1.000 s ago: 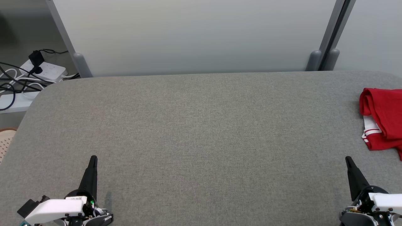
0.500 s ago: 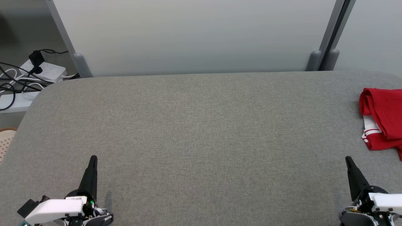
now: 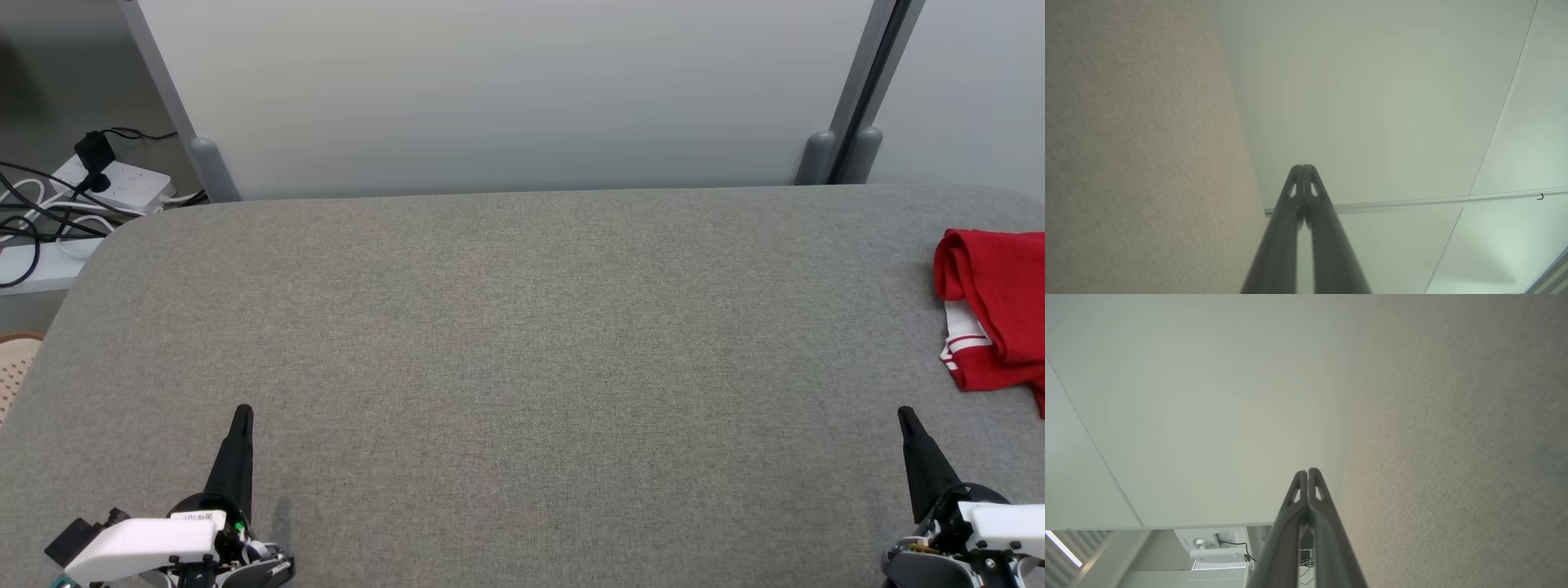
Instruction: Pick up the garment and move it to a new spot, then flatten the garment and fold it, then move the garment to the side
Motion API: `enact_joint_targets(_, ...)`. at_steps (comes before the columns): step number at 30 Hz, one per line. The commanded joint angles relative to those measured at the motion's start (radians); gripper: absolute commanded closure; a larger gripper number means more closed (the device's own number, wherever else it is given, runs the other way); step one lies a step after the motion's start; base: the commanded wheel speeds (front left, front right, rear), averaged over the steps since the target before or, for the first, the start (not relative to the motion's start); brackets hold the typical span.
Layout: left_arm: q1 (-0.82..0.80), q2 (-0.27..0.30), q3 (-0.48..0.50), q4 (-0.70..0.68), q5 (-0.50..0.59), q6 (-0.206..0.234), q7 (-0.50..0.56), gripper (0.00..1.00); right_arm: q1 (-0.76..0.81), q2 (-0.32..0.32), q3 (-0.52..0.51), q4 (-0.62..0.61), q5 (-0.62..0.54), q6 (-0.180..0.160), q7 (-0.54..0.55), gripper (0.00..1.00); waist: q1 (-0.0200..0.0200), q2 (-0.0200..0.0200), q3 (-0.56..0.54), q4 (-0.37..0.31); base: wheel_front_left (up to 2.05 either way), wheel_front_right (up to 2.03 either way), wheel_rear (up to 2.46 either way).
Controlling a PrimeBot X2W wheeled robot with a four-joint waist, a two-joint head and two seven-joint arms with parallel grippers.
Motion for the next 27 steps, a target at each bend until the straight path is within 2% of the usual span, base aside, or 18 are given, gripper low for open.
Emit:
enact_joint_targets(1, -0.054, 0.008, 0.032, -0.023, -0.004, -0.007, 0.006, 1.0, -0.045, -0.01, 0.015, -0.027, 0.006, 0.004, 0.007, 1.0, 0.0001, 0.0, 0.0, 0.0, 0.0, 0.0, 0.0)
enact_joint_targets(27, -0.054, 0.008, 0.032, -0.023, -0.004, -0.007, 0.006, 1.0, -0.045, -0.01, 0.015, -0.027, 0.006, 0.004, 0.007, 1.0, 0.0001, 0.0, 0.0, 0.0, 0.0, 0.0, 0.0)
